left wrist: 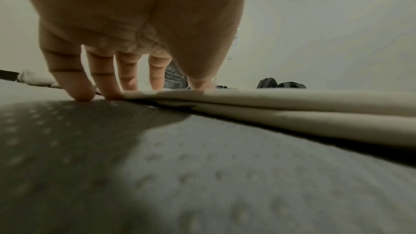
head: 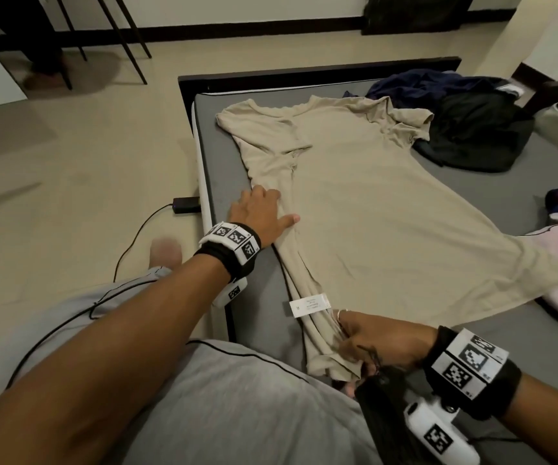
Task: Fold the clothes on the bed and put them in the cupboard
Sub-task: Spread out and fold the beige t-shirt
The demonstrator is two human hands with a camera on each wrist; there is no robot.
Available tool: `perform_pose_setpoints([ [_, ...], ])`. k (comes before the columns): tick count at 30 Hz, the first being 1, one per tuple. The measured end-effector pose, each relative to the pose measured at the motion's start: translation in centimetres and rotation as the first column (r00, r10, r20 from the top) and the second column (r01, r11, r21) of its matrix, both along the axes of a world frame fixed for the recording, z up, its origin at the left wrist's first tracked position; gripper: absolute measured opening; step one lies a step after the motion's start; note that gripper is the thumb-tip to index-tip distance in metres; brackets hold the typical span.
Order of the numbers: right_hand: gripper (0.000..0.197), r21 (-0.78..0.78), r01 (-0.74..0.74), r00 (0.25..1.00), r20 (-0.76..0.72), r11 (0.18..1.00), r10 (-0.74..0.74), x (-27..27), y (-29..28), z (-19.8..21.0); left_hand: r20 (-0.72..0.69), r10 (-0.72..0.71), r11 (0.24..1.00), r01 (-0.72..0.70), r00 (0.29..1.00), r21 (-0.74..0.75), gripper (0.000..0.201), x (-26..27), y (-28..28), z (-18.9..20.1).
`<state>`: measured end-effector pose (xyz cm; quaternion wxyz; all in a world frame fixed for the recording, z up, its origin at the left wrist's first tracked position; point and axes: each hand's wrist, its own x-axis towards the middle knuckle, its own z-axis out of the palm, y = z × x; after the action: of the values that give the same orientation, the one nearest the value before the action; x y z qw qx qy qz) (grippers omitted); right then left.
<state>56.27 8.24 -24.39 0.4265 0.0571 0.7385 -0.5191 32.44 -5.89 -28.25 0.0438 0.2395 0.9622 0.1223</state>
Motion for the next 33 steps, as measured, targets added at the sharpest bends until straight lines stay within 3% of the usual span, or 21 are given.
perform_pose_setpoints([
  [3,0.012,0.103,-0.052,0.999,0.017,0.993,0.05,0.1,0.4,0.3,-0.04,-0.013,0.999,0.015,0.999,0.043,0.07,0.9,-0.3,0.4],
  [5,0.022,0.175,-0.077,0.996,0.066,0.981,0.066,0.0,0.6,0.3,-0.074,-0.006,0.997,0.012,0.997,0.077,0.058,1.1,-0.4,0.9],
  [8,0.02,0.357,-0.153,0.988,0.029,0.922,0.153,-0.2,0.6,2.1,-0.044,-0.034,0.999,0.035,0.998,0.021,0.04,1.1,-0.8,1.4],
  [10,0.027,0.588,-0.23,0.957,-0.006,0.775,0.289,0.1,0.4,3.4,0.011,-0.08,0.994,0.08,0.997,-0.071,0.043,1.0,-1.1,1.4],
  [12,0.033,0.839,-0.216,0.889,-0.042,0.499,0.456,0.4,0.4,4.2,0.017,-0.124,0.985,0.125,0.992,-0.117,0.046,1.0,-1.4,1.2],
  [13,0.035,0.896,-0.159,0.852,-0.088,0.415,0.516,0.5,0.4,4.5,0.015,-0.135,0.983,0.135,0.991,-0.12,0.045,0.9,-1.5,1.2],
  [14,0.035,0.904,-0.098,0.81,-0.17,0.416,0.561,0.6,0.5,4.5,0.013,-0.141,0.983,0.141,0.99,-0.116,0.044,1.0,-1.5,1.1],
  [15,0.034,0.864,-0.063,0.761,-0.282,0.499,0.584,0.6,0.4,4.6,0.015,-0.14,0.985,0.141,0.99,-0.104,0.042,1.0,-1.5,1.1],
  [17,0.028,0.716,-0.137,0.666,-0.445,0.684,0.599,0.7,-0.2,4.4,0.008,-0.133,0.989,0.133,0.991,-0.065,0.037,1.2,-1.3,1.1],
  [18,0.024,0.697,-0.204,0.596,-0.469,0.687,0.652,0.6,-0.4,3.6,-0.013,-0.134,0.99,0.133,0.991,-0.048,0.036,1.3,-1.2,1.1],
  [21,0.033,0.844,-0.246,0.368,-0.374,0.477,0.851,0.5,-1.2,-0.6,-0.104,-0.17,0.985,0.169,0.98,-0.016,0.038,1.5,-0.9,0.8],
  [26,0.018,0.837,-0.241,0.267,-0.43,0.491,0.863,0.9,-1.3,-3.2,-0.017,-0.2,0.98,0.2,0.98,0.024,0.036,1.6,-0.9,0.6],
  [28,0.011,0.835,-0.332,0.221,-0.383,0.439,0.897,1.6,-1.0,-3.7,-0.017,-0.196,0.98,0.196,0.98,0.033,0.036,1.6,-0.8,0.6],
  [31,0.008,0.84,-0.465,0.15,-0.237,0.28,0.96,2.4,-0.2,-5.0,-0.015,-0.19,0.981,0.191,0.982,0.025,0.035,1.6,-0.7,0.7],
  [33,0.011,0.814,-0.516,0.183,-0.201,0.268,0.962,2.3,0.1,-4.0,-0.014,-0.186,0.982,0.186,0.983,0.017,0.035,1.6,-0.6,0.8],
])
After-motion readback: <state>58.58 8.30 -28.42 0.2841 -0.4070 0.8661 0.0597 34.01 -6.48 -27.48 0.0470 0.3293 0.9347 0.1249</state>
